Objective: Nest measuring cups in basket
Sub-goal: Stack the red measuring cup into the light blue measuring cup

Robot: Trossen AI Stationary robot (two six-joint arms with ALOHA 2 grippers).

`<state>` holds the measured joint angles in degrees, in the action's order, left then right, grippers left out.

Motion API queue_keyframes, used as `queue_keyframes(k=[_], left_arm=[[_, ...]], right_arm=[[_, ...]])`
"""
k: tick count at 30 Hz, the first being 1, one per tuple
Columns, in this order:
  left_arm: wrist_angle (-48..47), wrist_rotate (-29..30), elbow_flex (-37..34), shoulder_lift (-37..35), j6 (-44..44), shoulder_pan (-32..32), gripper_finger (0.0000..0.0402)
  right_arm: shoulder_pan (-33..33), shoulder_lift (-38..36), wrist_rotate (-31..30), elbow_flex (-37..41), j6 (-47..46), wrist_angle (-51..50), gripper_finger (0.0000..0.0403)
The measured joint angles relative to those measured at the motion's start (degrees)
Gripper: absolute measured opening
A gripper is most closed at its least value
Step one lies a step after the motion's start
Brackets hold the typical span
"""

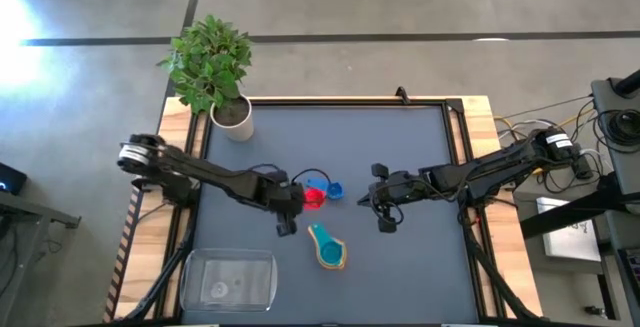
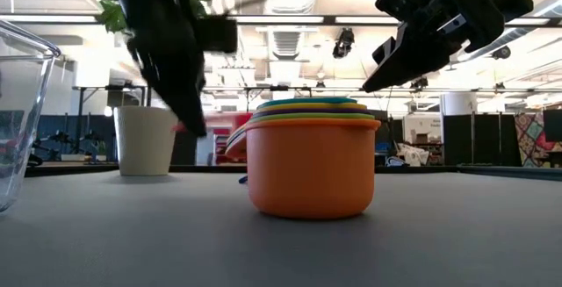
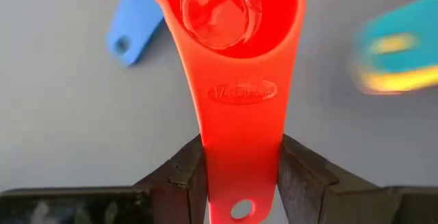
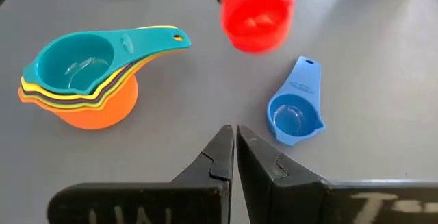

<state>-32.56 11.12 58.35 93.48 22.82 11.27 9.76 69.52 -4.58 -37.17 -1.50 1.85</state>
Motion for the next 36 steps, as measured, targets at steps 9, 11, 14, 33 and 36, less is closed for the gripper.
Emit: queue_keyframes(k=[9, 11, 14, 33, 36], left_arm=[[2.12, -12.23, 3.36, -6.3, -12.51, 2.8, 0.0116], [1.94, -13.89, 5.61, -4.55, -17.75, 3.91, 0.0116], [0.17, -16.03, 10.32, -0.22, -24.85, 5.06, 0.0116], [-16.97, -19.89, 34.14, 19.99, -41.11, 4.47, 0.0116], [-18.03, -19.61, 33.46, 20.45, -41.94, 3.91, 0.0127]], right_arm=[[-0.02, -0.09, -1.04, 0.0, 0.87, 0.11, 0.0009], [-0.02, -0.19, -2.76, 0.0, 0.97, 0.16, 0.0009], [-0.04, -0.73, -4.86, 0.0, 0.89, 0.22, 0.0009], [0.09, -9.86, -5.99, 0.0, -3.63, -4.57, 0.0009], [0.11, -9.79, -5.93, 0.0, -3.65, -4.63, 0.0009]])
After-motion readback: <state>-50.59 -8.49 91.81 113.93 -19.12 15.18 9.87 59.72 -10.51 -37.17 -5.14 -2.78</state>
